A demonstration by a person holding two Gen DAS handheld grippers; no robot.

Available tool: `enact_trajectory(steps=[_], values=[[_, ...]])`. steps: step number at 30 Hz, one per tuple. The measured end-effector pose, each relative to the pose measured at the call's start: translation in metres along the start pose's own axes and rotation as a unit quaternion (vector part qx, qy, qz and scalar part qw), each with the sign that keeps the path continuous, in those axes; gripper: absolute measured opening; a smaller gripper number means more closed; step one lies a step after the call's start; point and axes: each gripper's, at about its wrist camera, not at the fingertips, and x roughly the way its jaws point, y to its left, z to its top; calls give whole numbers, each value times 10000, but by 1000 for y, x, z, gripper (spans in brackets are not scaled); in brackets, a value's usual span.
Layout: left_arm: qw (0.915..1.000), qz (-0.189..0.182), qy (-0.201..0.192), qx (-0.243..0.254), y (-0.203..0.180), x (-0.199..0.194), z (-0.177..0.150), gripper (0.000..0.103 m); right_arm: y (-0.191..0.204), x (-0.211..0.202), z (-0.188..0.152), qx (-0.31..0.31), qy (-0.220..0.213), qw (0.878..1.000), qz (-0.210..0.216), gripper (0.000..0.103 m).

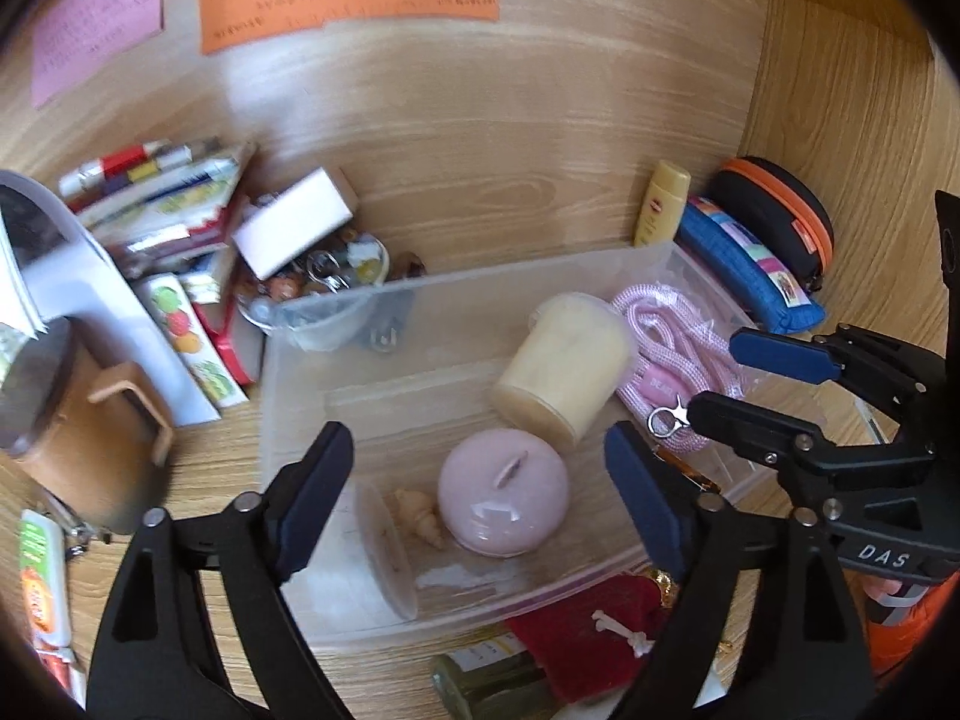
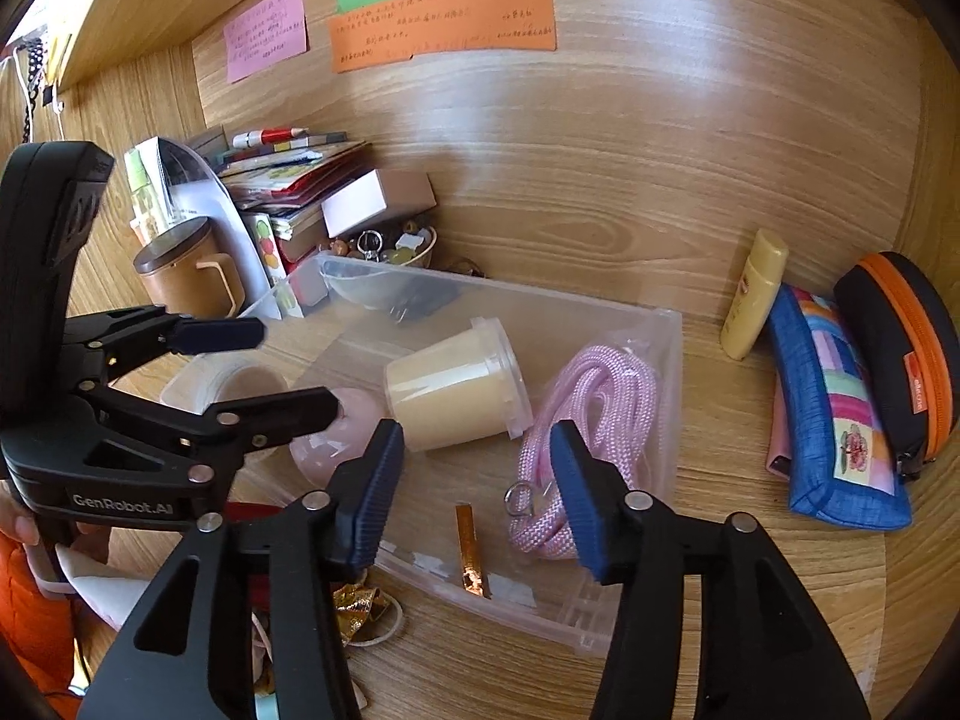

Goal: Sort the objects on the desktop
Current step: 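Lower the compact and staple box into the clear box and open both grippers, then grasp the white drawstring bag with the left gripper and lift it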

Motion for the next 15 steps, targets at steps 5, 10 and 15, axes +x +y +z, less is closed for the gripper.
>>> enact_trajectory(steps=[5, 10, 15], values=[[9994, 274, -190, 53, 3, -19, 3, 95, 1, -17, 4, -16, -234, 9997, -101, 71], [9981, 465, -386, 76, 7, -40, -1, 97, 6, -34, 7, -104, -406, 9989, -225, 85], [9968, 585, -550, 4, 7, -61, -10, 97, 10, -50, 4, -115, -462, 9985, -279, 87]])
